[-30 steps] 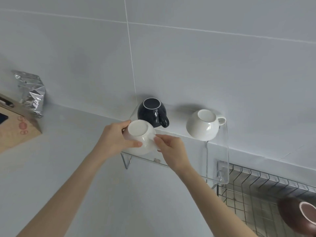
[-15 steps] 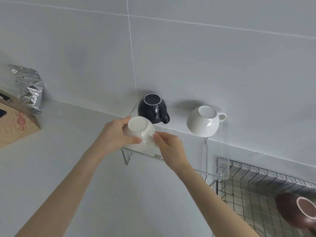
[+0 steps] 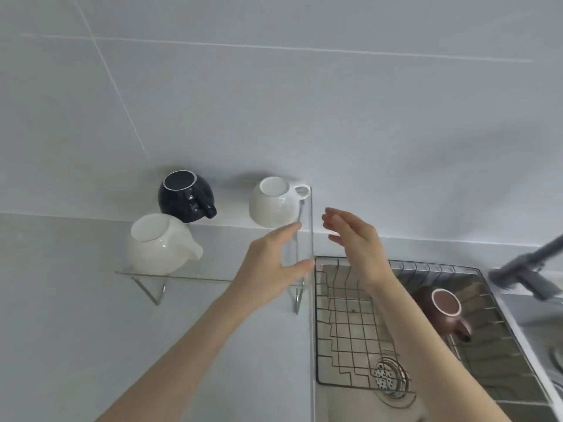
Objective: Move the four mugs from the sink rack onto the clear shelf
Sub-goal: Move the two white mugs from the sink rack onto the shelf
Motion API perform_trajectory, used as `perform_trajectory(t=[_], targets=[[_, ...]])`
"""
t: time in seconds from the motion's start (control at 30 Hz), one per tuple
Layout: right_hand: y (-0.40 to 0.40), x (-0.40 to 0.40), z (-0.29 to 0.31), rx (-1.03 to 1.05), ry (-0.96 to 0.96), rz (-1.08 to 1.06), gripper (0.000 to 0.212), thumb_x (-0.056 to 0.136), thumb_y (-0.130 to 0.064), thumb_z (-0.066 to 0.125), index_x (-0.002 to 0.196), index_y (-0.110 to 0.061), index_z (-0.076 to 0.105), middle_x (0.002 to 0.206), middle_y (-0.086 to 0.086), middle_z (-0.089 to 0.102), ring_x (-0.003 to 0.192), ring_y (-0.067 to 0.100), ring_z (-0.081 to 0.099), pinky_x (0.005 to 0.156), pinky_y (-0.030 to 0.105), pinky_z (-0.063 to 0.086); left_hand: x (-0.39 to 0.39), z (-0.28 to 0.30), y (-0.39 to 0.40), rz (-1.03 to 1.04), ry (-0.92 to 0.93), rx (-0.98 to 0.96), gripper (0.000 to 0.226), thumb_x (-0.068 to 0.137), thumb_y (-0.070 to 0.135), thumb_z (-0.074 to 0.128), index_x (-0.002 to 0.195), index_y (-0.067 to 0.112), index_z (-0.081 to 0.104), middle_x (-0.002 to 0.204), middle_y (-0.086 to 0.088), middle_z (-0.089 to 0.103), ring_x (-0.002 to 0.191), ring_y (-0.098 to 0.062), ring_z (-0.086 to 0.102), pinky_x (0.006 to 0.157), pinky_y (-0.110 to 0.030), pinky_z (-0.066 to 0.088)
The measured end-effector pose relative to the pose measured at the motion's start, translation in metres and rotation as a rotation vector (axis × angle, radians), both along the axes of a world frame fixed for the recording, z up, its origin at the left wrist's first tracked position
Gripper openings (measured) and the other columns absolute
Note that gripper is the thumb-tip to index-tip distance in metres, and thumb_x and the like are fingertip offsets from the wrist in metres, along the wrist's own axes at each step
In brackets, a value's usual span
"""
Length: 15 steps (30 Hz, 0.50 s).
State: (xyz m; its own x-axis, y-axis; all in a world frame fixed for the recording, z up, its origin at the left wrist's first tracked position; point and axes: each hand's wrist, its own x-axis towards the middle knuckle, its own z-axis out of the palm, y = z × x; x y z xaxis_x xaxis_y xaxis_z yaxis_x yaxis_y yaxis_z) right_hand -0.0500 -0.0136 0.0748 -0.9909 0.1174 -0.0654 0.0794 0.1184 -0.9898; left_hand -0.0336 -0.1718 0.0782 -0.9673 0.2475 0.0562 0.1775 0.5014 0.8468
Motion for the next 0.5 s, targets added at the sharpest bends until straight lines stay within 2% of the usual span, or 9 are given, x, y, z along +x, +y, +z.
perform_trajectory(t=[0.07,0.17,0.27,0.33,0.4,0.43,0.47,0.5], targets=[[0.051,0.012,-0.008,0.016,-0.017,-0.111,0.026,0.093,-0.020,0.044,0.114,-0.019,0.059,0.108,-0.002,0.064,0.109,0.016,0.058,0.096,0.033,0.045,0.001,-0.014,0.039,-0.061,-0.114,0.047,0.062,0.076,0.025,0.068,0.133,0.020,0.042,0.140,0.001,0.047,0.127,-0.011,0.042,0.105,-0.021,0.030],[0.126,0.030,-0.027,0.074,-0.078,-0.280,0.027,0.092,-0.020,0.045,0.115,-0.016,0.060,0.108,0.001,0.065,0.108,0.018,0.058,0.100,0.036,0.043,0.003,-0.039,0.094,-0.149,-0.210,0.037,0.061,0.078,0.026,0.065,0.134,0.017,0.041,0.140,-0.002,0.048,0.129,-0.014,0.045,0.105,-0.024,0.034],[0.180,0.043,-0.054,0.123,-0.174,-0.430,0.022,0.089,-0.021,0.049,0.105,-0.022,0.064,0.102,-0.002,0.067,0.108,0.018,0.060,0.103,0.039,0.042,0.007,-0.063,0.131,-0.181,-0.227,0.011,0.060,0.080,0.024,0.063,0.134,0.014,0.040,0.141,-0.004,0.047,0.128,-0.013,0.045,0.109,-0.030,0.036],[0.212,0.053,-0.075,0.144,-0.244,-0.507,0.020,0.088,-0.021,0.050,0.101,-0.025,0.064,0.104,0.001,0.067,0.110,0.022,0.060,0.094,0.033,0.047,0.009,-0.081,0.162,-0.216,-0.276,-0.007,0.060,0.080,0.025,0.062,0.134,0.014,0.039,0.141,-0.004,0.047,0.128,-0.013,0.045,0.110,-0.035,0.036],[0.232,0.062,-0.098,0.135,-0.304,-0.556,0.026,0.090,-0.016,0.046,0.111,-0.016,0.062,0.115,0.006,0.063,0.109,0.022,0.057,0.076,0.017,0.047,0.009,-0.099,0.191,-0.248,-0.345,-0.012,0.059,0.080,0.026,0.061,0.134,0.014,0.040,0.142,-0.005,0.046,0.128,-0.014,0.045,0.110,-0.036,0.036],[0.239,0.066,-0.108,0.139,-0.336,-0.576,0.029,0.091,-0.013,0.044,0.116,-0.012,0.059,0.121,0.006,0.060,0.108,0.019,0.055,0.073,0.011,0.044,0.008,-0.108,0.206,-0.262,-0.374,-0.016,0.059,0.081,0.027,0.060,0.134,0.014,0.040,0.142,-0.005,0.046,0.129,-0.015,0.044,0.110,-0.036,0.035],[0.246,0.070,-0.121,0.151,-0.371,-0.589,0.032,0.092,-0.013,0.042,0.120,-0.010,0.056,0.125,0.005,0.057,0.109,0.017,0.052,0.077,0.010,0.043,0.006,-0.119,0.223,-0.277,-0.413,-0.022,0.059,0.081,0.027,0.059,0.135,0.014,0.039,0.143,-0.006,0.045,0.131,-0.016,0.042,0.111,-0.036,0.034],[0.243,0.073,-0.127,0.163,-0.400,-0.593,0.034,0.092,-0.015,0.041,0.124,-0.009,0.054,0.129,0.006,0.056,0.112,0.018,0.050,0.087,0.014,0.040,0.005,-0.125,0.229,-0.284,-0.428,-0.034,0.058,0.082,0.027,0.058,0.135,0.014,0.038,0.144,-0.006,0.043,0.132,-0.016,0.040,0.112,-0.035,0.032]])
